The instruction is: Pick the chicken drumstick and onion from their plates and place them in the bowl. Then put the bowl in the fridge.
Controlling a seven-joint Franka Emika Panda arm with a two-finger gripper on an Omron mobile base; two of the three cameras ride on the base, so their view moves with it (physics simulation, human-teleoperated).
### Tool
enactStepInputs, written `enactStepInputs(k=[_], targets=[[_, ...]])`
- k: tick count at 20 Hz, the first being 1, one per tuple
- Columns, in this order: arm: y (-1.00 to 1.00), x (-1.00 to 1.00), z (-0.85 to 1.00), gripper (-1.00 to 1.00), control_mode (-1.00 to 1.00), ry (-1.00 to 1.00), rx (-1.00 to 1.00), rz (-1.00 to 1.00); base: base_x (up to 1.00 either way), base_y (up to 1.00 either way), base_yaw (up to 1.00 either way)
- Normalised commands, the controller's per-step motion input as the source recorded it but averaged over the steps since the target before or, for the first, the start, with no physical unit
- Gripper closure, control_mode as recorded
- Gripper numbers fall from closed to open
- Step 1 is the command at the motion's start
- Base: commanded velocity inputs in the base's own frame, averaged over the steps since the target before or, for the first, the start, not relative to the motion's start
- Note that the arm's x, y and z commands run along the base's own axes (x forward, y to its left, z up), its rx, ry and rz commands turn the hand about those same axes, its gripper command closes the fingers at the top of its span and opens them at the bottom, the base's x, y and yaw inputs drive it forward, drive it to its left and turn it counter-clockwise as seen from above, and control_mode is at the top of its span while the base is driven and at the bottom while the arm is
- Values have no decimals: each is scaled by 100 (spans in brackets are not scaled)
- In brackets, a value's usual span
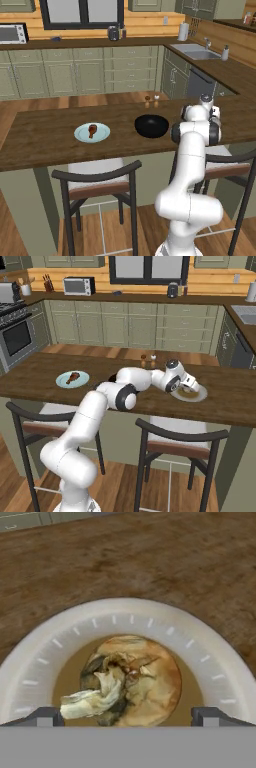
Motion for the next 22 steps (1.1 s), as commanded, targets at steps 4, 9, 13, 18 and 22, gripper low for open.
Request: enactStepInputs(k=[4, 9, 13, 18, 22], targets=[[0, 29, -41, -100, -100, -1, -2, 5, 0, 0, 0], [0, 21, -27, 100, -100, -8, -5, 8, 0, 0, 0], [-2, 0, -16, 100, -100, -8, -8, 7, 0, 0, 0], [2, -61, 0, 100, -100, -2, -2, 9, 0, 0, 0], [24, -97, 30, 100, -100, -16, 0, 12, 0, 0, 0]])
